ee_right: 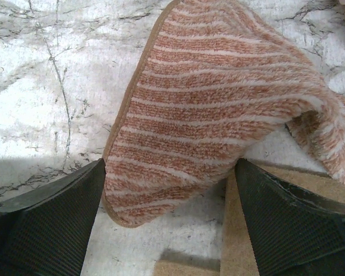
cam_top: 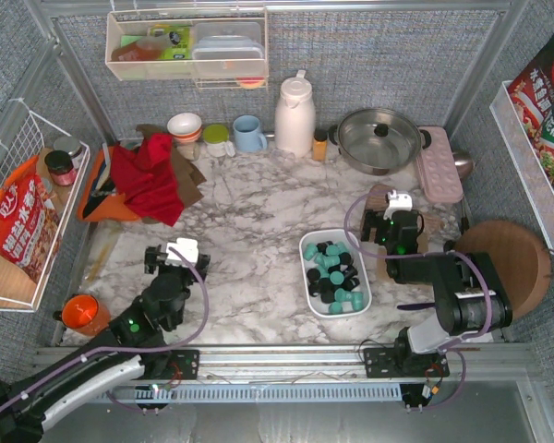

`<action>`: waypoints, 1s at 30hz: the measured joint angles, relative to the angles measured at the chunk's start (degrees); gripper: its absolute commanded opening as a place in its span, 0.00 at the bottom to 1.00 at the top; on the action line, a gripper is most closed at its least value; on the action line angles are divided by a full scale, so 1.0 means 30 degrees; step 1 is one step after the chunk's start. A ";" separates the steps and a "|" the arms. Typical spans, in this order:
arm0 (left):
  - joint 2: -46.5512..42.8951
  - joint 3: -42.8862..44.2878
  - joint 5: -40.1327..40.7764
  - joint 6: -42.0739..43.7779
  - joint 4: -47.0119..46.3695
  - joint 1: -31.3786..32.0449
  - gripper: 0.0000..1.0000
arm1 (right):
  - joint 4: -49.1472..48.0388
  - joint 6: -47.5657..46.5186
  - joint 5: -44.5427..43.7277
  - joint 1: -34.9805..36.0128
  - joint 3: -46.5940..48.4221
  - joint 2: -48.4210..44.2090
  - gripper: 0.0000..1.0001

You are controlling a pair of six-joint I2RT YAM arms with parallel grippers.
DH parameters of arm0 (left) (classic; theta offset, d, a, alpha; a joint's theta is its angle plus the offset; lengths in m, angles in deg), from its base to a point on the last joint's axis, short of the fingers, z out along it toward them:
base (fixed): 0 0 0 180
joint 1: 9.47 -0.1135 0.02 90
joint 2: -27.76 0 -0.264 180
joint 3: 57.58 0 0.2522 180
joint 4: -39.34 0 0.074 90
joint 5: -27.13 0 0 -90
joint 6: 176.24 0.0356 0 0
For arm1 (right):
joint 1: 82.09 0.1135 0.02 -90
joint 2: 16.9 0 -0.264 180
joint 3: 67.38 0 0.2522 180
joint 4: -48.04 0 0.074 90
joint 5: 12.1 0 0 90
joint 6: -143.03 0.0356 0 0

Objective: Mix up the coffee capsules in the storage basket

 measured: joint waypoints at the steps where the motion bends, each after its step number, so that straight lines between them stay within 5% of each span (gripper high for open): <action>1: -0.0277 -0.0678 -0.0459 0.0495 -0.0823 -0.0007 0.99 | 0.0007 -0.0007 0.0000 0.0000 0.0000 0.0000 0.99; 7: -0.0153 -0.4969 -0.3359 0.3679 -0.6397 -0.0066 0.99 | 0.0029 -0.0066 0.0000 0.0007 0.0007 0.0000 0.99; 13: 0.1282 -0.6156 -0.1260 0.4699 -1.3945 -0.2878 0.99 | 0.0124 -0.0131 -0.0007 0.0000 0.0007 0.0000 0.99; 20: 0.3162 -0.6156 -0.2470 0.3701 -1.5577 -0.5238 0.99 | 0.0197 -0.0146 -0.0007 0.0007 0.0007 0.0000 0.99; 24: 0.6754 -0.6156 -0.4007 0.3541 -1.7165 -0.7730 0.99 | 0.0313 -0.0189 0.0000 0.0007 0.0007 0.0000 0.99; 30: 1.6232 -0.4452 -0.6375 0.3956 -2.0116 -1.1169 1.00 | 0.0401 -0.0189 -0.0007 0.0007 0.0007 0.0000 0.99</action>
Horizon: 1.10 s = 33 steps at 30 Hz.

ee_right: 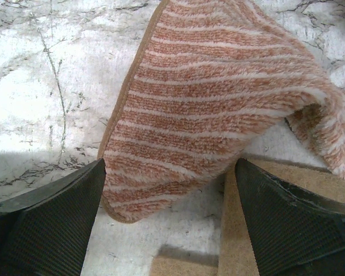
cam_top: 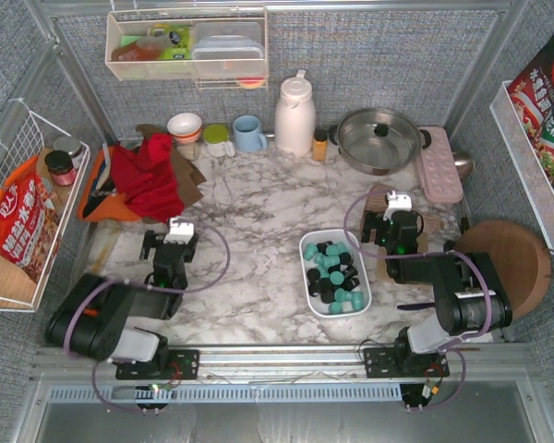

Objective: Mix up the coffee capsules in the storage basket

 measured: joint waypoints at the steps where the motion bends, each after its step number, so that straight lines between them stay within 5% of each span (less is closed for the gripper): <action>1: 0.1392 0.0597 -0.0146 0.0066 -0.1005 -0.0087 1.00 | 0.0007 0.0000 0.0000 0.0000 0.0000 0.0000 0.99; 8: 0.5275 0.3024 -0.1129 0.0095 -0.4422 -0.0641 1.00 | 0.0015 0.0000 0.0007 0.0000 0.0007 0.0000 0.99; 20: 0.4452 0.3293 -0.1683 -0.2033 -0.4226 -0.2783 1.00 | 0.0015 0.0007 0.0007 0.0000 0.0007 0.0000 0.99; 27: 0.4962 0.0066 -0.3191 -0.6783 -0.7817 -0.8145 0.99 | 0.0015 0.0015 0.0007 -0.0007 0.0015 0.0000 0.99; 33: 0.4561 0.2310 -0.5246 -0.8014 -0.6666 -0.8291 0.99 | 0.0015 0.0015 0.0007 -0.0007 0.0015 0.0000 0.99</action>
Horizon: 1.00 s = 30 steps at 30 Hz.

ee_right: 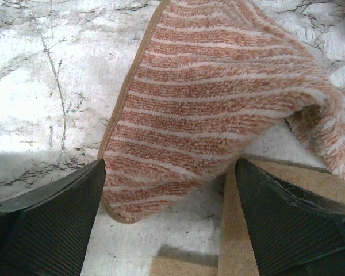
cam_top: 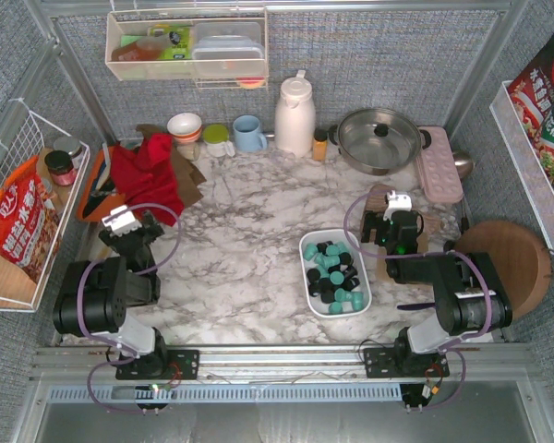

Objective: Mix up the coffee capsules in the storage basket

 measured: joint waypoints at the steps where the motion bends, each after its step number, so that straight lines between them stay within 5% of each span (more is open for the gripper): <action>1: 0.0087 0.0015 -0.0051 -0.0015 0.0087 0.0066 0.99 | 0.0007 -0.0007 0.0000 0.0000 0.0000 0.0000 0.99; 30: 0.0401 -0.0182 -0.0874 -0.0022 0.0437 0.0117 0.99 | 0.0000 -0.0007 0.0000 0.0015 0.0000 0.0000 0.99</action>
